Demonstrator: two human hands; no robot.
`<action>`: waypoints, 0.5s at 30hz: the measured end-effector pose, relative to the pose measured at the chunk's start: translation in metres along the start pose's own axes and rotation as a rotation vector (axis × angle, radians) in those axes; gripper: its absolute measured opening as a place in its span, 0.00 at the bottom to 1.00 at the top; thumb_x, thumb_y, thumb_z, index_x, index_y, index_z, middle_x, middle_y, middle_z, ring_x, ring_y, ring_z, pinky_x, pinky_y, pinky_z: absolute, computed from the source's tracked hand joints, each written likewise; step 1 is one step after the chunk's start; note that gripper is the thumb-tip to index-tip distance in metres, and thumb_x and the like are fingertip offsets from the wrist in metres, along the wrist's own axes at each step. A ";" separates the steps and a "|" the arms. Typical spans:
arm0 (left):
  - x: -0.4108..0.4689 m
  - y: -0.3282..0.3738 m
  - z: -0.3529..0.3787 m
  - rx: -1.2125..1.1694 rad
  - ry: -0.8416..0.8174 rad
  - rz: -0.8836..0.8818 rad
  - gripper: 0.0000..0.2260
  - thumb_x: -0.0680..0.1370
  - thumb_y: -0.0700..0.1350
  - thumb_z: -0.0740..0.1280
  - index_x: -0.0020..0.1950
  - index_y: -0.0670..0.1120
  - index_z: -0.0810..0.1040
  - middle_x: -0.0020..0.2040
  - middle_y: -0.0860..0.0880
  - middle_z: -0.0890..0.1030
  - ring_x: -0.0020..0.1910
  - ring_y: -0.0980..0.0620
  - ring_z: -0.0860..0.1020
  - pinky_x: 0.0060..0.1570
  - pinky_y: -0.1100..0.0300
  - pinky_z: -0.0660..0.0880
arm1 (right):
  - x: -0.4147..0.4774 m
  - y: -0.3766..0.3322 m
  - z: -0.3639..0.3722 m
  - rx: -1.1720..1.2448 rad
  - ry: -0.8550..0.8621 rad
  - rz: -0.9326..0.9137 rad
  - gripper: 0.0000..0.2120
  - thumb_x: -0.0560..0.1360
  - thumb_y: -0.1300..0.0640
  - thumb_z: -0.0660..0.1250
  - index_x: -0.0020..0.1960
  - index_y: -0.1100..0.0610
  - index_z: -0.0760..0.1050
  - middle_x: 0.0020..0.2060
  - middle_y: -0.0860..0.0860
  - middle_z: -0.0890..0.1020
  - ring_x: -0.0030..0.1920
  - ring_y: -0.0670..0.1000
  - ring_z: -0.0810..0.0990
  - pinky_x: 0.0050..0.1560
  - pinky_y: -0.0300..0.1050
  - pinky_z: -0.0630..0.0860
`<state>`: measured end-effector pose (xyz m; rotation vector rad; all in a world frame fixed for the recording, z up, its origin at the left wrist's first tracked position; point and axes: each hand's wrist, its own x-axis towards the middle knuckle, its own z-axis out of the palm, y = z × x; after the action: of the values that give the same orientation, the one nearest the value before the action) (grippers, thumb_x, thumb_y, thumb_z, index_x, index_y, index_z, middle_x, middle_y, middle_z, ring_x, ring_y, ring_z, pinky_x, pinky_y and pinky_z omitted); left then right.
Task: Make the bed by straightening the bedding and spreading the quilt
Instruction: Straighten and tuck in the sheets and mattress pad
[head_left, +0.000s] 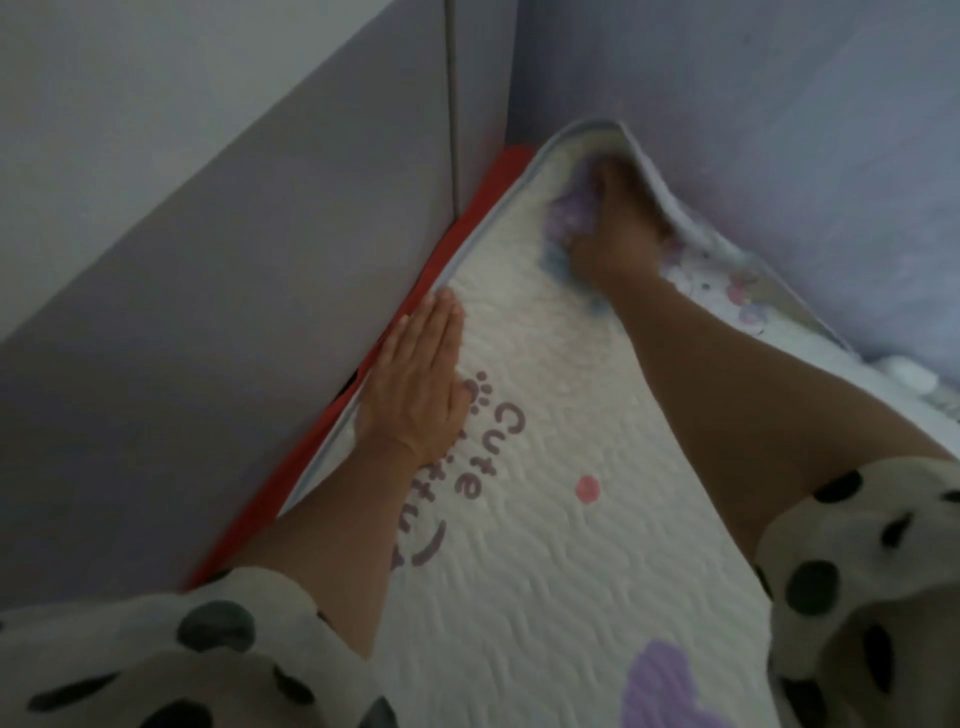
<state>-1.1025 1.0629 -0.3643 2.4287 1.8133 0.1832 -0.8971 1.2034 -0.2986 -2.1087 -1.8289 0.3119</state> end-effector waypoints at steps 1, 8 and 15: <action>0.000 -0.001 -0.001 -0.003 0.003 -0.005 0.34 0.74 0.50 0.55 0.78 0.40 0.51 0.79 0.44 0.50 0.78 0.49 0.49 0.75 0.50 0.52 | 0.010 0.001 -0.001 -0.073 -0.045 0.070 0.36 0.69 0.50 0.68 0.74 0.50 0.59 0.69 0.52 0.67 0.67 0.55 0.68 0.61 0.57 0.67; 0.002 -0.002 -0.001 -0.016 -0.001 -0.019 0.34 0.73 0.50 0.54 0.78 0.41 0.52 0.79 0.45 0.51 0.78 0.49 0.49 0.75 0.50 0.53 | 0.069 0.026 0.008 0.001 -0.471 -0.059 0.54 0.53 0.40 0.72 0.75 0.36 0.53 0.73 0.48 0.65 0.72 0.53 0.65 0.71 0.57 0.61; 0.003 -0.002 -0.001 -0.029 -0.007 -0.015 0.35 0.72 0.50 0.54 0.78 0.40 0.52 0.79 0.45 0.51 0.78 0.49 0.50 0.74 0.50 0.55 | 0.074 0.015 -0.001 -0.121 -0.558 -0.083 0.46 0.65 0.51 0.76 0.77 0.44 0.55 0.74 0.55 0.61 0.73 0.56 0.62 0.72 0.52 0.61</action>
<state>-1.1034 1.0662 -0.3632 2.3922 1.8129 0.1986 -0.8719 1.2749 -0.3001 -2.1642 -2.2772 0.8590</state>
